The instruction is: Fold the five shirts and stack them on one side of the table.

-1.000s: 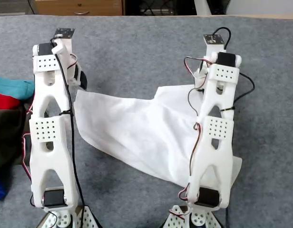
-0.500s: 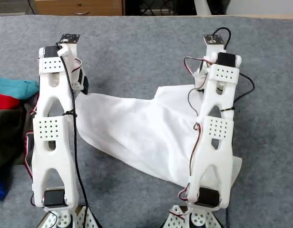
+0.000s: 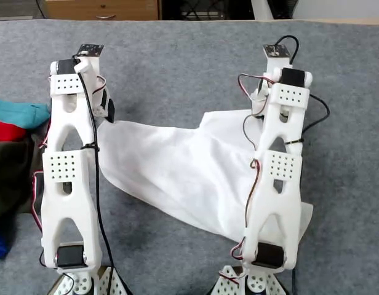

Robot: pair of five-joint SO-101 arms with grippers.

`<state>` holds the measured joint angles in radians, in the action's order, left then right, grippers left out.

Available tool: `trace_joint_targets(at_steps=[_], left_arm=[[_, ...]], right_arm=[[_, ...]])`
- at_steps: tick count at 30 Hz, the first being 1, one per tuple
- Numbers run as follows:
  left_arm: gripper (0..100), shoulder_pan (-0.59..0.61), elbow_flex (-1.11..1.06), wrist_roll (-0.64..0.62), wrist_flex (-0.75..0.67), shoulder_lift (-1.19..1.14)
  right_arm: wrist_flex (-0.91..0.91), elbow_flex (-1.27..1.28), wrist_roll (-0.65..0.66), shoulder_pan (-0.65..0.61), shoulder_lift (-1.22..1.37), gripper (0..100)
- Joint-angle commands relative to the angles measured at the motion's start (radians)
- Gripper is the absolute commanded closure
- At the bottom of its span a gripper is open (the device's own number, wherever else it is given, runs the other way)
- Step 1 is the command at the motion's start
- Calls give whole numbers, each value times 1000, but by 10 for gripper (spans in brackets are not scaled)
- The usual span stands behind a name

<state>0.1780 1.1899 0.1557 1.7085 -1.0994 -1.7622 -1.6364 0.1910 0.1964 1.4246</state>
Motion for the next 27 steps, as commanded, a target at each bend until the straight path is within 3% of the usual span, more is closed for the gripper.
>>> trace_joint_targets(at_steps=[1, 6, 15, 21, 27], left_arm=[[795, 24, 65, 2, 40, 21], [794, 65, 81, -8, 52, 21], [792, 33, 47, -8, 51, 29], [723, 13, 104, -51, 51, 18], [722, 22, 70, -54, 51, 28]], right_arm=[[5, -35, -11, 26, -2, 985], [11, -35, -6, 15, -4, 985], [14, -35, -3, 14, -4, 985], [17, -35, -3, 12, -4, 985], [17, -35, -3, 12, -4, 985]])
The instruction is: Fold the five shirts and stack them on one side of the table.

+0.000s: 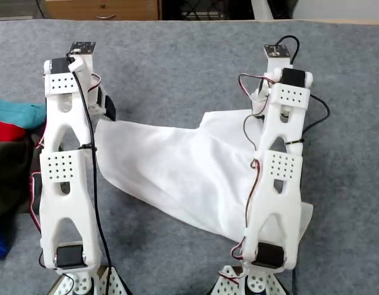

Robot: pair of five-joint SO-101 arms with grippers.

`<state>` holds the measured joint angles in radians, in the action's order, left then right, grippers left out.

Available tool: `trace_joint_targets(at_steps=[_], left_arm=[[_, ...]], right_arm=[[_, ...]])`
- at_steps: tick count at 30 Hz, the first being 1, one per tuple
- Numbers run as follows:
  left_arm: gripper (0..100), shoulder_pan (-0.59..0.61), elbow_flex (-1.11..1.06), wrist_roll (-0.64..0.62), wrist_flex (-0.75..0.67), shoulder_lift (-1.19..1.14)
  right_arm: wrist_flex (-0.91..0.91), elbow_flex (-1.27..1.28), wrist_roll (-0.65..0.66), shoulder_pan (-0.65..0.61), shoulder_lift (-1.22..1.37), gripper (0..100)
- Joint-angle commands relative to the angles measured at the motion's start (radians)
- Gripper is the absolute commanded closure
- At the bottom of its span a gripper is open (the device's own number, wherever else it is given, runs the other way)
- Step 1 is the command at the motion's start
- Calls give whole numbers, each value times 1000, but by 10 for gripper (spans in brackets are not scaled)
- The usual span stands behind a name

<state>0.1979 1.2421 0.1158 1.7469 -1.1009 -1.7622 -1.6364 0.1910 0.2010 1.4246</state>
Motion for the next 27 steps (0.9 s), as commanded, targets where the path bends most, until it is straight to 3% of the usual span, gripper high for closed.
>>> trace_joint_targets(at_steps=[1, 5, 12, 23, 26, 27], left_arm=[[722, 5, 22, -14, 12, 31], [722, 13, 19, -12, 14, 115], [722, -4, -182, -11, 14, 259], [722, -1, -278, 5, 9, 264], [722, 5, -236, -57, 11, 288], [722, -18, -229, -163, 15, 299]], right_arm=[[17, -35, -3, 8, -4, 985], [17, -35, -3, 8, -4, 985], [17, -35, -3, 8, -4, 985], [17, -35, -8, 9, -7, 985], [18, -35, -11, 9, -7, 985], [15, -35, -11, 8, -4, 985]])
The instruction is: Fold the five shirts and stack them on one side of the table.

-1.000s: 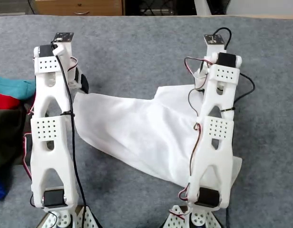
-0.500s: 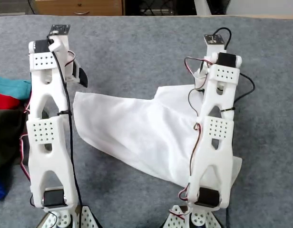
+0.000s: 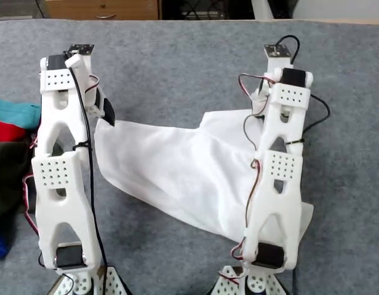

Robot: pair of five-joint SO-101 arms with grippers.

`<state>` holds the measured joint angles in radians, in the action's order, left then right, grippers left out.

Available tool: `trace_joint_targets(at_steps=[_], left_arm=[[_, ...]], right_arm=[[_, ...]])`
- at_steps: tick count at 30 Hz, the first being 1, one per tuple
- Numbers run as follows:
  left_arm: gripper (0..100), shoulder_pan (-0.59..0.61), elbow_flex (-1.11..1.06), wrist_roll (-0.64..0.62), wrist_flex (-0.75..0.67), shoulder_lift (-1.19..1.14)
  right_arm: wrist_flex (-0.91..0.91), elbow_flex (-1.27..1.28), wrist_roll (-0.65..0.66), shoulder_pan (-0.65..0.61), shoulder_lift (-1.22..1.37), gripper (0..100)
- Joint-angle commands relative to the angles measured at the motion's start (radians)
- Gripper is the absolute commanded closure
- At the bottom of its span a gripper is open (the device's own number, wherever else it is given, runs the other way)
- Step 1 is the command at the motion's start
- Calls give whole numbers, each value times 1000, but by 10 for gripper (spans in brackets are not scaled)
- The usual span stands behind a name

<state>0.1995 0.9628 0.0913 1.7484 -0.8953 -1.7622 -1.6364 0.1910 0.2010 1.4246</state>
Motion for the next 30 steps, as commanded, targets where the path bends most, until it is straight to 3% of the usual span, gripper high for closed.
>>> trace_joint_targets(at_steps=[1, 6, 18, 30], left_arm=[[722, -68, 7, -233, 17, 104], [722, -153, -84, -115, 11, 115], [719, -5, -41, -115, 9, 104], [722, -5, -31, 49, -18, 78]], right_arm=[[9, -35, -6, 6, -2, 985], [14, -35, -6, 8, -2, 985], [15, -35, -3, 6, -2, 985], [15, -35, -3, 6, -2, 985]])
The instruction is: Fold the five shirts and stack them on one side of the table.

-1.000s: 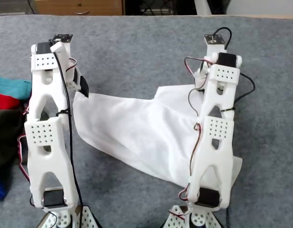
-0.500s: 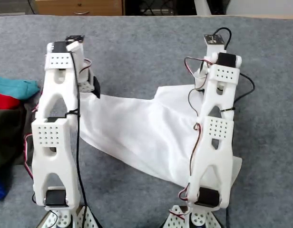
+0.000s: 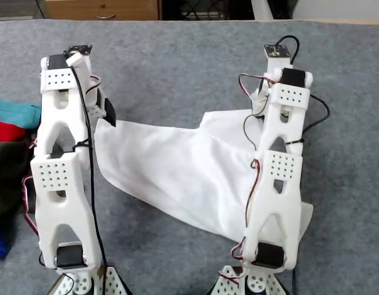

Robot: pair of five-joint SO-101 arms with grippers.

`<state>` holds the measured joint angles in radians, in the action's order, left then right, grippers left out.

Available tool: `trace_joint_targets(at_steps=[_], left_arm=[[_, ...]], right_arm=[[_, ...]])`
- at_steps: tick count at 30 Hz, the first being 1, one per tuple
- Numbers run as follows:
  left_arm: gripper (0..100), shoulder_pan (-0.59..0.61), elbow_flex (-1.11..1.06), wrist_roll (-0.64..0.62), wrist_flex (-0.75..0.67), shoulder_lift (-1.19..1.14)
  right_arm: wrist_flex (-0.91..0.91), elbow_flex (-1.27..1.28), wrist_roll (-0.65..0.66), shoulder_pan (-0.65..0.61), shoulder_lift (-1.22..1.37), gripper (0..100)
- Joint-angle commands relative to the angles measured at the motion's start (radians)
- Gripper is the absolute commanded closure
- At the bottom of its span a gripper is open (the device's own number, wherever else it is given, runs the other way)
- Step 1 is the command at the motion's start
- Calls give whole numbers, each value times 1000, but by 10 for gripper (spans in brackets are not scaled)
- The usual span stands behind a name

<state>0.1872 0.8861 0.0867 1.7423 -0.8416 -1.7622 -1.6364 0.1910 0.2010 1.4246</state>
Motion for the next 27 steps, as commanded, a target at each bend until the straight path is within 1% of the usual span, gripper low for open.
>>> trace_joint_targets(at_steps=[1, 7, 12, 16, 18, 23, 27], left_arm=[[722, 7, 44, 68, -28, 14], [722, 12, 44, 118, -103, -60], [723, 13, 45, 118, -110, -84], [723, 13, 45, 118, -144, -86], [723, 12, 51, 118, -146, -78], [723, 28, 162, 120, -100, -63], [723, 30, 206, 120, -106, -100]], right_arm=[[15, -35, -3, 6, -2, 985], [15, -35, -3, 6, -2, 985], [15, -35, -3, 6, -4, 985], [15, -35, -3, 6, -4, 985], [15, -35, -3, 6, -4, 985], [15, -35, -3, 6, -4, 985], [15, -35, -3, 6, -4, 985]])
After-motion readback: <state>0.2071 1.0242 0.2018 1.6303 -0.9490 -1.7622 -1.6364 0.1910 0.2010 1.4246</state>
